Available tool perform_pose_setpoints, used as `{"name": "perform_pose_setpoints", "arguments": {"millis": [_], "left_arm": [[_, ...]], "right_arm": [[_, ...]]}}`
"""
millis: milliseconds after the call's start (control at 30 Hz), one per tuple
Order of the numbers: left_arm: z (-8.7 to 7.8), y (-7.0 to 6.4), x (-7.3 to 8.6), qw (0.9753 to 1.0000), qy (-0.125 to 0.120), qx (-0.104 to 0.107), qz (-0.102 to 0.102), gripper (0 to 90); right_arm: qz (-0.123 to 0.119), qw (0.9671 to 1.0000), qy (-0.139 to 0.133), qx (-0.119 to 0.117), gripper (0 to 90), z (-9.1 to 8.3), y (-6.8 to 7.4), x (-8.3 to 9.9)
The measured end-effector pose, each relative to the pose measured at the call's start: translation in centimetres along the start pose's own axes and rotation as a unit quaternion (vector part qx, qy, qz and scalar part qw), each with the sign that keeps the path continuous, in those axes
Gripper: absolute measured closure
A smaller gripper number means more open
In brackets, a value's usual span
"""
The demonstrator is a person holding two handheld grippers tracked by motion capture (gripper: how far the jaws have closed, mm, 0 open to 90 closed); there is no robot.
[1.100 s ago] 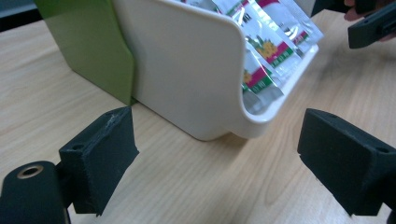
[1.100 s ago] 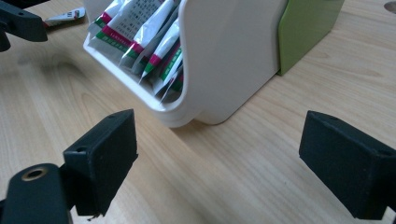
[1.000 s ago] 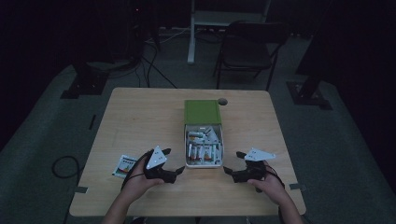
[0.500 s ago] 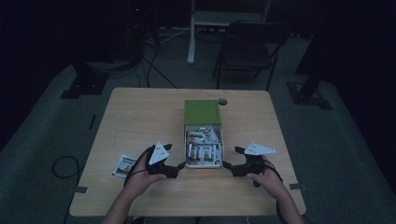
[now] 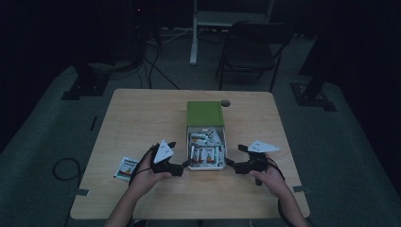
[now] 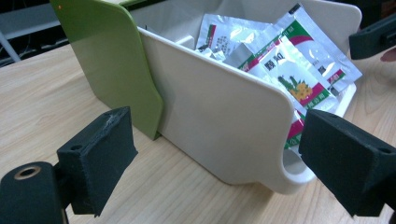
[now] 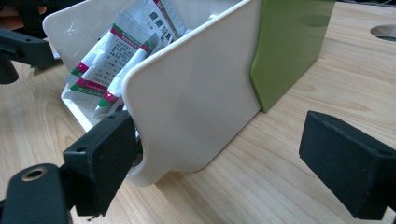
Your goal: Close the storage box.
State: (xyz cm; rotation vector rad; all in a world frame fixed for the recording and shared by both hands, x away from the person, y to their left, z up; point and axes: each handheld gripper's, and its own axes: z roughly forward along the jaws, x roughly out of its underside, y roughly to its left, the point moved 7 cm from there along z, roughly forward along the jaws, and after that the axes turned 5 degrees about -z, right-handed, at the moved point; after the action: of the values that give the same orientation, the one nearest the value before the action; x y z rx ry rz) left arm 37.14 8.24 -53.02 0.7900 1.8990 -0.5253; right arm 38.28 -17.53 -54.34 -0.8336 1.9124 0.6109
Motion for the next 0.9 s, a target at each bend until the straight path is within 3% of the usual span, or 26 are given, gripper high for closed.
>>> {"name": "perform_pose_setpoints", "arguments": {"millis": [400, 900], "left_arm": [[0.62, 0.47, -0.20, 0.9998, -0.007, -0.013, -0.014, 10.1], [0.95, 0.67, -0.36, 0.9997, -0.008, -0.020, -0.013, 9.8]], "right_arm": [[-0.006, 1.0000, 0.002, -0.001, 10.9, 0.19, -0.17, -0.18], [-0.003, 1.0000, 0.001, 0.007, 10.9, 0.43, -0.67, -0.25]]}}
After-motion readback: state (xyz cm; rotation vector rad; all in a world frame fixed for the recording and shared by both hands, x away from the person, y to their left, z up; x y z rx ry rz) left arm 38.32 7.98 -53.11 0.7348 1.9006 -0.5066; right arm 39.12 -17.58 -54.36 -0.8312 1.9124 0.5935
